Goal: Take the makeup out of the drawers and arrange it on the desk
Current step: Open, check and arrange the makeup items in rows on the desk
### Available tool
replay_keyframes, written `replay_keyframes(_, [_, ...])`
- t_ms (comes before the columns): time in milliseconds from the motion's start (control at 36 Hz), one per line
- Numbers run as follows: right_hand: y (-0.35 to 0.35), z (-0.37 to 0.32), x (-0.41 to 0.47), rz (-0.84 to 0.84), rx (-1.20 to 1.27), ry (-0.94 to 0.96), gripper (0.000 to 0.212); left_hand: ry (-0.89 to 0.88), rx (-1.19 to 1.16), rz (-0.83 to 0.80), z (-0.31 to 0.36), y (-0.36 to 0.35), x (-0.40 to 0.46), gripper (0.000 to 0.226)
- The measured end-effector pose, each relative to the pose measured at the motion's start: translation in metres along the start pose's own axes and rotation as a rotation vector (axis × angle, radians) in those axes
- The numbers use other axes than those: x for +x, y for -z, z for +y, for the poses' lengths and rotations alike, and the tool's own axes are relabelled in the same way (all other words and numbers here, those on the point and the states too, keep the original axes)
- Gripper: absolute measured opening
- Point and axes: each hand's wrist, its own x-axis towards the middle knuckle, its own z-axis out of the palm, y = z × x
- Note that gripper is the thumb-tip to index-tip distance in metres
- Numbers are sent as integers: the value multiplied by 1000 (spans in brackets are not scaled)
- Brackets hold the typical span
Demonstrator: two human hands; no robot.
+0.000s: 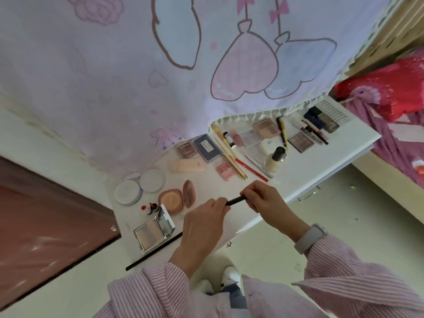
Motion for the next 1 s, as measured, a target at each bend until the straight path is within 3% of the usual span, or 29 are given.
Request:
replay_keyframes(111, [-12,-1,-10,49,-31,1,17,18,-24,-48,-3,9,-6,30])
replay_keyframes(222, [-16,-4,-20,85,-55,0,17,14,-91,-127,-3,15,-11,18])
replay_keyframes(333, [-19,-8,-30,126,61,-74,18,-24,-94,-101,-2,22,-10,8])
replay_keyframes(444, [-22,-14,-38,143,225,-184,26,-156,-66,8,1,25,-8,17])
replay_keyframes(500, [-23,-17,-41,212,198,-157,25,-186,-58,32,5,27,-7,27])
replay_keyframes(750, [-19,-19,-58,398,-5,120,25,-209,-184,26,13,31,2,33])
replay_keyframes(833, [-16,-21,-60,381,-36,142,26,-165,-325,-118,19,40,6,37])
replay_keyframes(889, [-14,-21,-62,369,-47,136,26,-185,-283,-187,21,47,10,31])
replay_keyframes(1000, [-13,-21,-64,327,21,98,22,-257,-169,-102,21,55,19,20])
